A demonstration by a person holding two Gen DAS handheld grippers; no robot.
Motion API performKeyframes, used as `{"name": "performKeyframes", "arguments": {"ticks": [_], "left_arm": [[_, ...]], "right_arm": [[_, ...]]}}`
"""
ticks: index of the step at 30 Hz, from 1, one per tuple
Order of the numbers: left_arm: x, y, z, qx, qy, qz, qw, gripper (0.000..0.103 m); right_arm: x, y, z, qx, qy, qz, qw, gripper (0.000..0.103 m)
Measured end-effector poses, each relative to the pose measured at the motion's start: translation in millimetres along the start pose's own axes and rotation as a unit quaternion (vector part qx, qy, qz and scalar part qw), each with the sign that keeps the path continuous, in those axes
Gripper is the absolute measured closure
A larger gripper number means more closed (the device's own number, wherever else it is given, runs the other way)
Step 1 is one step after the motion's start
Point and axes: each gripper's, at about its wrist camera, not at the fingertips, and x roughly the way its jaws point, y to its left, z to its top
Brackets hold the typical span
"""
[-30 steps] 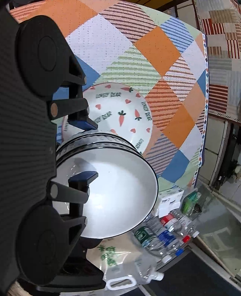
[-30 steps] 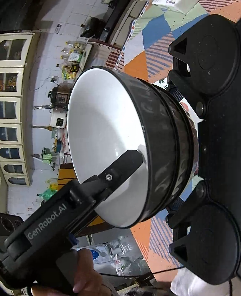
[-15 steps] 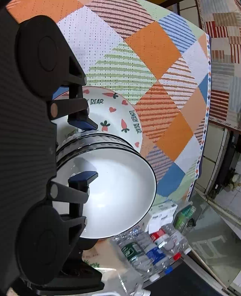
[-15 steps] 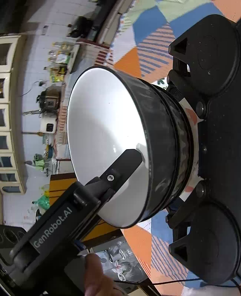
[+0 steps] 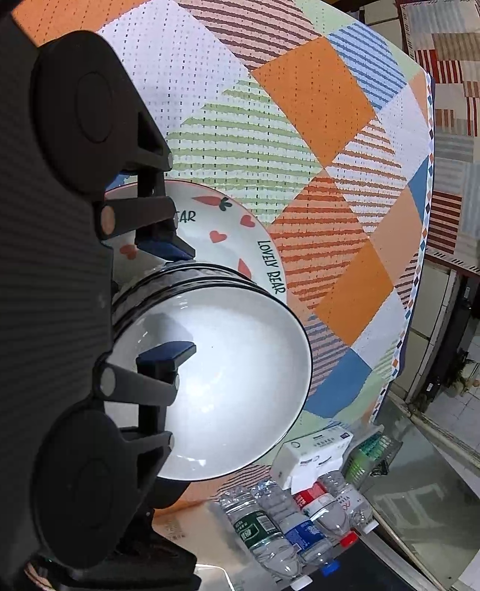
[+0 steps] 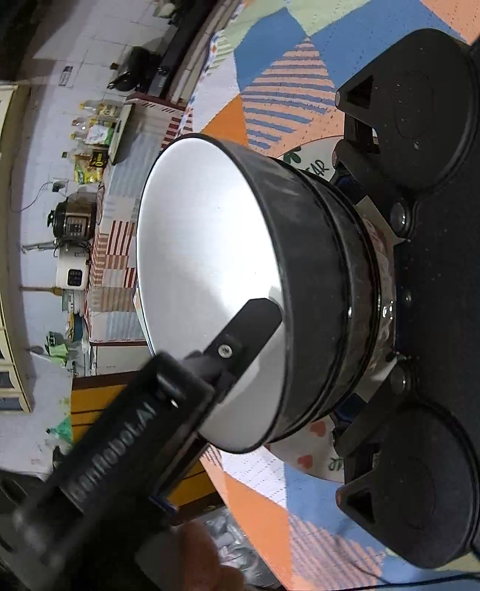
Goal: Organize plates and bowls
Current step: 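Carry the bowl stack and lower it onto the bunny plate stack, then open both grippers and withdraw them from the bowl stack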
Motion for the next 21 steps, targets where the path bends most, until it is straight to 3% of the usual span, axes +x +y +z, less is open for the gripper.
{"name": "performKeyframes", "arguments": {"ticks": [10, 13, 18, 21], "left_arm": [[-3.4, -5.9, -5.8, -0.004, -0.008, 0.02, 0.9998, 0.057], [-11.7, -10.5, -11.8, 0.009, -0.036, 0.056, 0.9977, 0.056], [-35.3, -12.3, -22.1, 0.001, -0.07, 0.058, 0.9959, 0.054], [-53.9, -24.5, -31.3, 0.031, -0.094, 0.08, 0.9918, 0.049]], "right_arm": [[1.8, 1.9, -2.3, 0.008, 0.008, -0.016, 1.0, 0.005], [-8.5, 6.0, -2.8, 0.023, 0.023, -0.048, 0.998, 0.004], [-40.8, 8.9, -12.0, 0.064, 0.013, -0.056, 0.996, 0.004], [-58.6, 8.6, -16.3, 0.088, 0.003, -0.06, 0.994, 0.004]]}}
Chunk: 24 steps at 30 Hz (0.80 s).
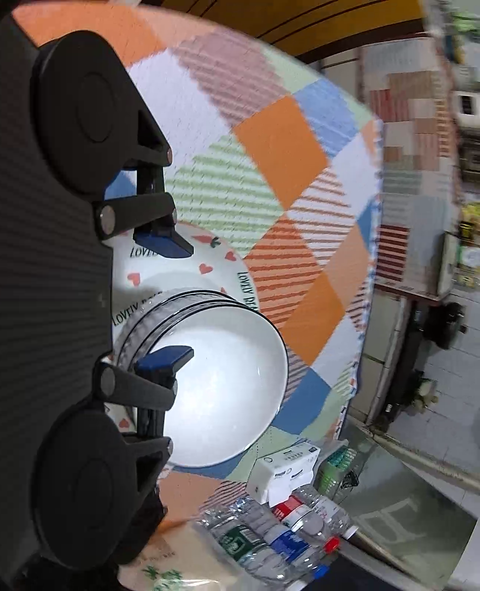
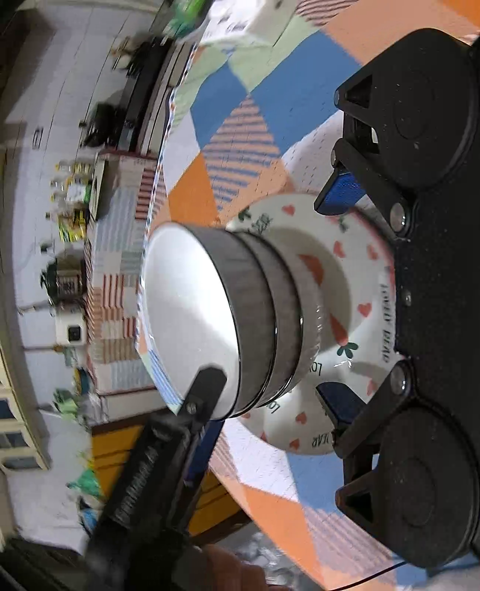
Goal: Organize plates and bowls
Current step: 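Open both grippers and withdraw them from the bowl stack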
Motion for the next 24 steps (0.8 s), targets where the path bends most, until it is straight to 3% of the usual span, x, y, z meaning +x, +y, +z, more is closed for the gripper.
{"name": "performKeyframes", "arguments": {"ticks": [3, 6, 11, 19, 24], "left_arm": [[-21.0, -14.4, -8.6, 0.048, -0.025, 0.034, 0.9979, 0.043], [-41.0, -20.8, -16.8, 0.06, -0.037, 0.047, 0.9964, 0.042], [-77.4, -25.3, -23.0, 0.045, -0.04, 0.055, 0.9967, 0.034], [-144.5, -34.8, -21.9, 0.009, -0.054, 0.048, 0.9973, 0.017], [-179.1, -41.1, -24.0, 0.007, -0.055, 0.061, 0.9966, 0.013]], "right_arm": [[-14.3, -6.7, 0.4, 0.031, 0.001, -0.005, 1.0, 0.004], [-26.8, -16.6, 0.7, 0.06, -0.003, -0.023, 0.998, 0.004], [-51.5, -27.5, 6.8, 0.079, 0.012, -0.069, 0.994, 0.004], [-108.3, -31.0, 27.0, 0.138, -0.002, -0.064, 0.988, 0.004], [-140.8, -12.4, 39.6, 0.112, -0.005, -0.105, 0.988, 0.003]]}}
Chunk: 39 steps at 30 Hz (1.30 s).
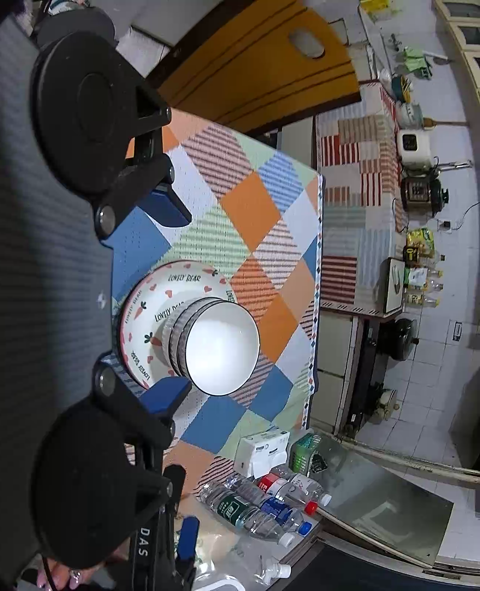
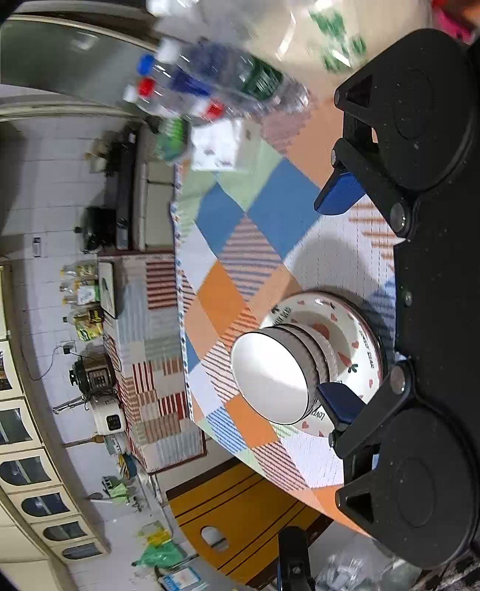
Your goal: Organize plates and bowls
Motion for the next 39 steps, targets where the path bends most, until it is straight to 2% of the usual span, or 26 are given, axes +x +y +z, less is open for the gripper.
{"name": "performKeyframes", "arguments": {"ticks": [2, 6, 16, 21, 28, 39], "left_arm": [[-10.6, -0.1, -1.3, -0.003, 0.002, 0.005, 1.0, 0.008], [-23.3, -1.6, -8.2, -0.001, 0.003, 0.023, 0.9997, 0.008], [-37.2, -9.5, -26.6, 0.028, 0.03, 0.051, 0.9979, 0.007], [-35.3, -11.3, -35.7, 0.038, 0.039, 0.066, 0.9963, 0.006], [-27.1, -11.2, -41.2, 0.034, 0.057, 0.069, 0.9954, 0.006], [-33.4, -16.4, -46.3, 0.043, 0.031, 0.076, 0.9957, 0.006]], "right_arm": [[-14.0, 4.0, 1.1, 0.009, -0.011, -0.015, 1.0, 0.002], [-32.9, 6.5, 1.2, 0.031, -0.003, -0.015, 0.999, 0.0], [-67.7, 32.7, -11.8, -0.023, 0.018, -0.028, 0.999, 0.0], [-73.3, 36.0, -16.9, -0.019, 0.032, -0.031, 0.999, 0.0], [-79.0, 40.7, -21.5, -0.025, 0.027, -0.034, 0.999, 0.0], [-78.6, 40.0, -25.4, -0.037, 0.013, -0.061, 0.997, 0.0]]}}
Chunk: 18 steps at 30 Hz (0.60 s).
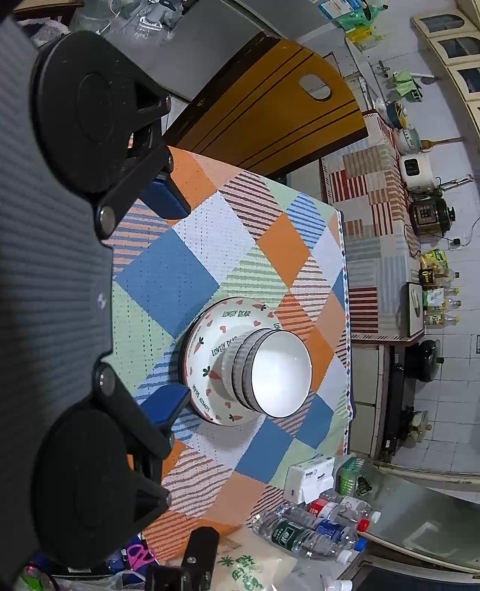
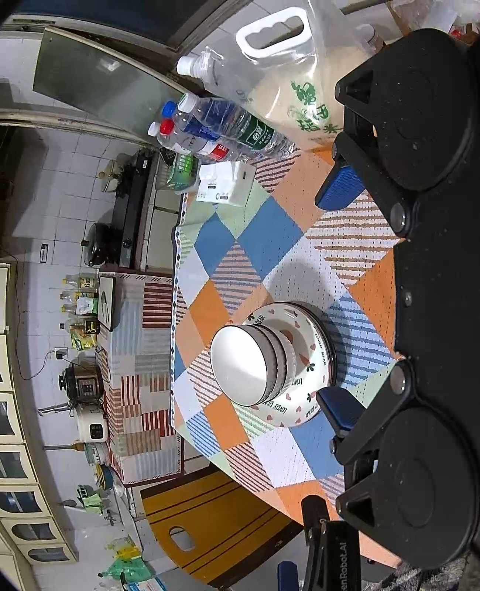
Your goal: Organize plates and bowls
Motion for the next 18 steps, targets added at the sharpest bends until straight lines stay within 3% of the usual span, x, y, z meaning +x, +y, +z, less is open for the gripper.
{"name": "performKeyframes", "arguments": {"ticks": [11, 14, 18], "left_arm": [[-10.9, 3.0, -3.0, -0.013, -0.048, 0.002, 0.9988, 0.006], [-10.8, -0.3, -4.4, -0.002, -0.052, 0.011, 0.9986, 0.006], [-10.6, -0.6, -6.5, -0.003, -0.051, 0.011, 0.9986, 0.006]], "right_arm": [[-2.7, -2.0, -6.2, -0.002, -0.017, -0.008, 1.0, 0.0], [-3.3, -4.6, -6.4, 0.007, -0.01, 0.011, 1.0, 0.0], [-6.8, -0.7, -8.7, -0.004, -0.022, 0.0, 1.0, 0.0]]}}
